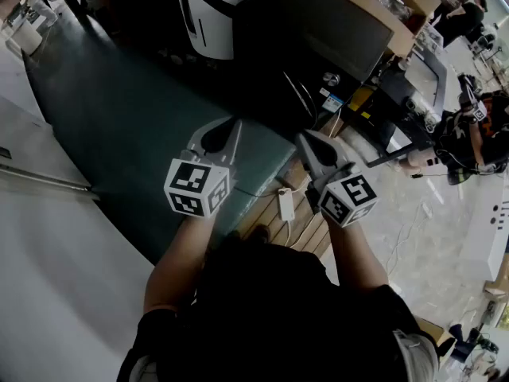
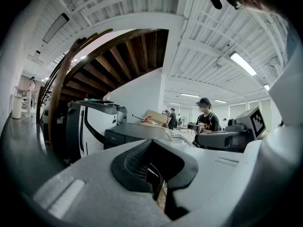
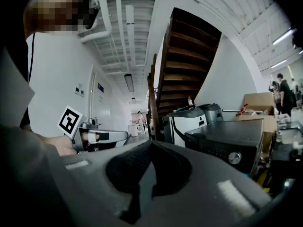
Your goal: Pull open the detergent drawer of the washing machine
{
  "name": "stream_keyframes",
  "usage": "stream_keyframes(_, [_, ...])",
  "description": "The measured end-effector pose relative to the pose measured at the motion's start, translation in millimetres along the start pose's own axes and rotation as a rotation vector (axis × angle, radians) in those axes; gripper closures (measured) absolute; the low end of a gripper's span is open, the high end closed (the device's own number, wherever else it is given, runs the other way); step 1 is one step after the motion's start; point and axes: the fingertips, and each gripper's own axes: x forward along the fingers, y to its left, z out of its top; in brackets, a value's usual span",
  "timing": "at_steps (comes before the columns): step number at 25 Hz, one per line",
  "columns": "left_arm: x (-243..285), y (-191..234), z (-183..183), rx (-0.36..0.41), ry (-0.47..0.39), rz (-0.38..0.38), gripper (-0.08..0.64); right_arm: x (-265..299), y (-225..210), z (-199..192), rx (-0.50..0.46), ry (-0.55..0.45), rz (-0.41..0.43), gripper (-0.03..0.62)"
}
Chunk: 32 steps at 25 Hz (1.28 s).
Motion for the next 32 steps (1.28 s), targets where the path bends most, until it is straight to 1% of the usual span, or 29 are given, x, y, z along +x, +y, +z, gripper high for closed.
stream_keyframes(5, [9.4, -18.9, 5.2, 0.036, 0.001, -0.02, 0.549, -11.3, -12.7, 1.4, -0.022, -0.009, -0.015, 0.591])
stream_keyframes(12, [25.4, -39.1, 1.8, 0.064, 0.026, -0.011, 0.549, -30.7, -31.8, -0.1, 0.001, -0.041, -0.014, 0.591])
stream_keyframes(17, [36.0, -50.8, 10.7, 0.087, 0.029, -0.009, 0.549, -42.5, -45.6, 3.7, -0.029, -0.046, -0.035, 0.591])
stream_keyframes(20, [41.6, -54.2, 11.6, 0.092, 0.031, -0.008, 0.549, -44.6, -48.3, 3.7, -0.018, -0.052, -0.017, 0.591])
stream_keyframes(23, [47.3, -54.5, 13.2, 0.091, 0.033, -0.008, 0.549, -44.0, -49.1, 5.4, -0.004, -0.059, 0.009, 0.591])
stream_keyframes(27, [52.9, -48.4, 13.3, 0.077, 0.032, -0.004, 0.549, -36.5, -56.3, -1.3, 0.025, -0.039, 0.023, 0.589])
stream_keyframes(32, [64.6, -26.8, 9.9, 0.053, 0.036, 0.002, 0.549, -12.0, -59.3, -11.4, 0.059, -0.001, 0.047, 0.589])
